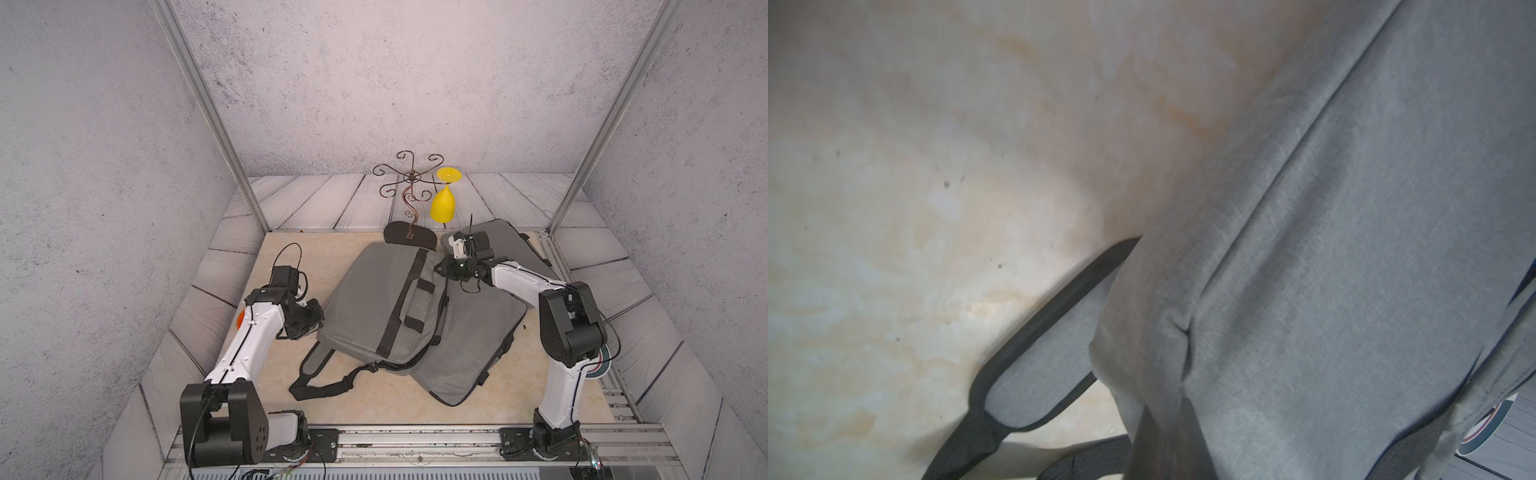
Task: Open the zippered laptop bag and take out the laptop
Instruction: Adjust the zippered laptop bag.
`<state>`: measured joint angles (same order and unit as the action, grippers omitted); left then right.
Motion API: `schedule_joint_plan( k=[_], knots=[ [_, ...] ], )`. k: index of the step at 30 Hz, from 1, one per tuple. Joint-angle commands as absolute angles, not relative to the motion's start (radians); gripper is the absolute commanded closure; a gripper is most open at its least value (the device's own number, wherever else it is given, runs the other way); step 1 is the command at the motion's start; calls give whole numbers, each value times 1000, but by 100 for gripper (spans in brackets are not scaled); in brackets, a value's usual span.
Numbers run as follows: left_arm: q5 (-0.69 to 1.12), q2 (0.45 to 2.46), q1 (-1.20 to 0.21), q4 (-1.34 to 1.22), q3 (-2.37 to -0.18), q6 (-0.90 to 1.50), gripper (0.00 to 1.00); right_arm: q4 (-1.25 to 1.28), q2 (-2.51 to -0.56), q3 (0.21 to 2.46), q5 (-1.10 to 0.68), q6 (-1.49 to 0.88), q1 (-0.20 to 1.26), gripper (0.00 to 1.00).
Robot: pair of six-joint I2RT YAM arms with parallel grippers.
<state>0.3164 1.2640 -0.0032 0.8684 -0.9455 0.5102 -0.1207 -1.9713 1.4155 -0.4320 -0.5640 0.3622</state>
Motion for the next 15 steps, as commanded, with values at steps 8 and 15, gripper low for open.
schedule_joint_plan(
  k=[8, 15],
  knots=[
    [172, 1155, -25, 891, -872, 573, 100, 53, -2149, 1619, -500, -557, 460, 97],
    [163, 1207, -25, 891, -870, 535, 96, 49, -2186, 1613, -495, -544, 465, 84]
  ],
)
